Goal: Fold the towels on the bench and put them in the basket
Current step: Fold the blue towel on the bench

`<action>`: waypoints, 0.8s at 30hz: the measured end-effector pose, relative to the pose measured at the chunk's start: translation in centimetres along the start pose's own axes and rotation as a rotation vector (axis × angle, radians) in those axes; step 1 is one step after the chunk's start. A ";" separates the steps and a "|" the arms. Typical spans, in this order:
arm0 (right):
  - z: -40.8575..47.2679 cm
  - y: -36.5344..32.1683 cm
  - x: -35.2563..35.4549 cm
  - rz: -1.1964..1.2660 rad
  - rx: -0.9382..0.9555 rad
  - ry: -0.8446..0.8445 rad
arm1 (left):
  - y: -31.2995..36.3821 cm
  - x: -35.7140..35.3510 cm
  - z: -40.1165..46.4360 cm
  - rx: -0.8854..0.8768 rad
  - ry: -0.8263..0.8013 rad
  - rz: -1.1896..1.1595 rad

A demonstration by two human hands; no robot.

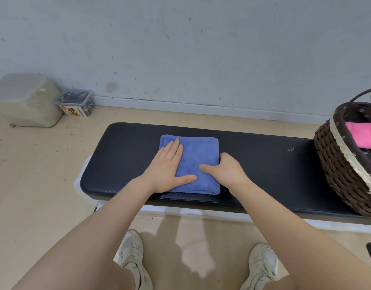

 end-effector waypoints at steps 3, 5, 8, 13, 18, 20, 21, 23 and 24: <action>-0.2 0.4 0.3 0.218 -0.054 -0.052 | 0.9 -0.2 0.0 0.012 0.004 -0.080; 0.2 1.0 1.6 0.286 -0.085 -0.010 | 2.7 -0.5 0.1 0.035 -0.001 -0.187; 0.8 2.9 4.0 0.352 -0.165 0.043 | 5.7 -1.2 0.8 0.059 -0.009 -0.286; 0.5 3.6 5.5 0.316 -0.105 -0.101 | 8.0 -2.2 2.8 0.025 -0.153 0.049; -0.2 0.0 5.5 -0.054 0.208 -0.006 | 8.0 -1.7 3.5 0.023 -0.246 0.128; -0.5 -1.0 5.1 -0.121 0.282 0.032 | 7.6 -1.6 2.8 -0.001 -0.192 -0.032; -0.7 -1.4 4.9 -0.118 0.309 0.042 | 7.2 -1.5 2.5 -0.004 -0.147 -0.158; -1.1 -2.5 4.8 -0.081 0.346 0.057 | 5.8 -0.8 1.9 0.055 -0.067 -0.541; -1.4 -3.1 4.7 -0.067 0.355 0.061 | 5.0 -0.5 1.6 0.141 -0.058 -0.776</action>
Point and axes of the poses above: each hand's wrist, its own z-axis towards the middle knuckle, its own x-axis out of the back of the hand, y = z × x, the point moved 6 cm from there along z, towards the middle knuckle, and after that the axes turned 12 degrees about y, right-handed, at the moved point
